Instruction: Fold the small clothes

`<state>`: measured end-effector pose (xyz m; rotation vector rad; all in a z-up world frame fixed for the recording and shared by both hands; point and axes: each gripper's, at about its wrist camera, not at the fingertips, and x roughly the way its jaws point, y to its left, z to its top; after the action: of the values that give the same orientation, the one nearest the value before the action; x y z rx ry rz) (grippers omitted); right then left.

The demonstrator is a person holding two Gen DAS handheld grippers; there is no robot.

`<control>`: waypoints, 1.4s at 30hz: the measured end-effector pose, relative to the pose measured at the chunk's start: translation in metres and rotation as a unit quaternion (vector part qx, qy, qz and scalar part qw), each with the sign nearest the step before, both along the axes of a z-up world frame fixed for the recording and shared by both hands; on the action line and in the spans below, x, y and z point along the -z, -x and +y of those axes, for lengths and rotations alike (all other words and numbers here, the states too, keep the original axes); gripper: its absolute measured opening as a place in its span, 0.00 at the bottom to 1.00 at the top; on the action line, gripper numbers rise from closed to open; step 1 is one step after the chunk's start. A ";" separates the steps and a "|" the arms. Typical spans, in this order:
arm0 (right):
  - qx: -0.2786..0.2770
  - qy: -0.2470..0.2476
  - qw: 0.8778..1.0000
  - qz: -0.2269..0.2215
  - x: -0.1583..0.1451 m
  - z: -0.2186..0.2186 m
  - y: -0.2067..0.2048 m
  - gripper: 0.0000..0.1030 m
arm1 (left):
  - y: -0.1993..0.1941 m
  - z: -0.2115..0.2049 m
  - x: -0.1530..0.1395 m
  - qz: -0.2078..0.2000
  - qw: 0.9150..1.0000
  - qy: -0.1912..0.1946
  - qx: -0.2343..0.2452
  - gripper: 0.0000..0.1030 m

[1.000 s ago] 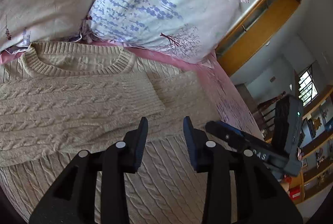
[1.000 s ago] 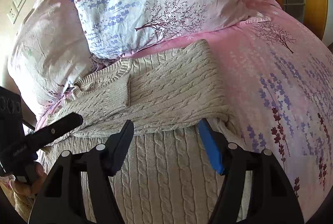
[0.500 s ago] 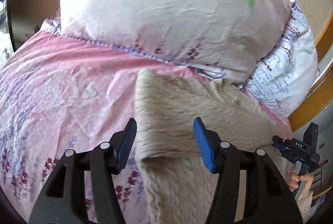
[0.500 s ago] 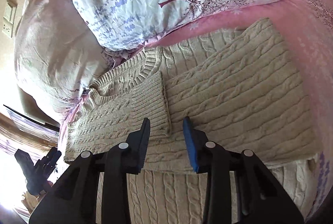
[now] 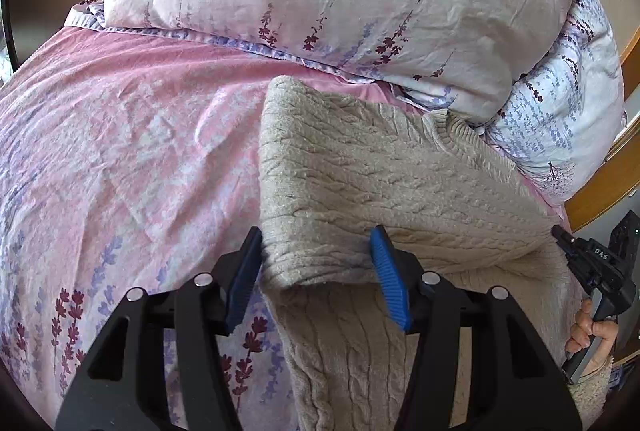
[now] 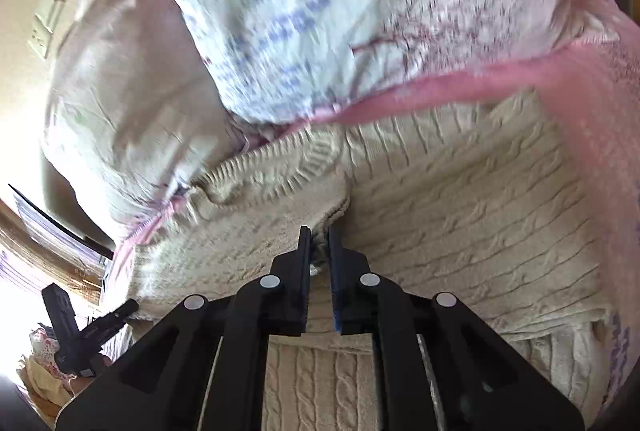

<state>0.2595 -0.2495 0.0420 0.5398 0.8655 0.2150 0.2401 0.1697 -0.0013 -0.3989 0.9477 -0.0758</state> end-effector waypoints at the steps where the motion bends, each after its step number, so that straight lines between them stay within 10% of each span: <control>1: 0.009 0.002 1.000 -0.022 -0.011 -0.003 0.007 0.08 | 0.000 0.000 0.000 0.000 1.000 -0.002 0.001 0.53; 8: 0.047 0.081 0.995 0.025 0.010 -0.012 0.035 0.08 | -0.003 -0.009 0.002 -0.008 1.000 -0.026 0.014 0.47; 17: 0.051 0.069 0.996 -0.001 -0.003 -0.017 0.035 0.31 | 0.000 0.001 0.003 -0.008 1.000 0.009 0.009 0.32; 24: 0.004 0.035 0.997 0.063 0.026 -0.006 0.014 0.32 | 0.005 0.004 0.002 -0.011 1.000 0.018 0.006 0.30; 29: 0.000 0.019 0.999 0.027 0.001 -0.039 0.059 0.53 | 0.039 0.010 -0.007 -0.021 0.997 0.062 0.033 0.40; 42: 0.019 -0.016 0.998 0.058 0.022 -0.125 0.193 0.51 | 0.172 0.015 0.000 -0.024 0.987 0.148 0.052 0.44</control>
<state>0.0665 -0.3747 0.0197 0.6027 0.9656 0.1647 0.0685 0.1850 -0.0010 -0.6183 0.9113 -0.3238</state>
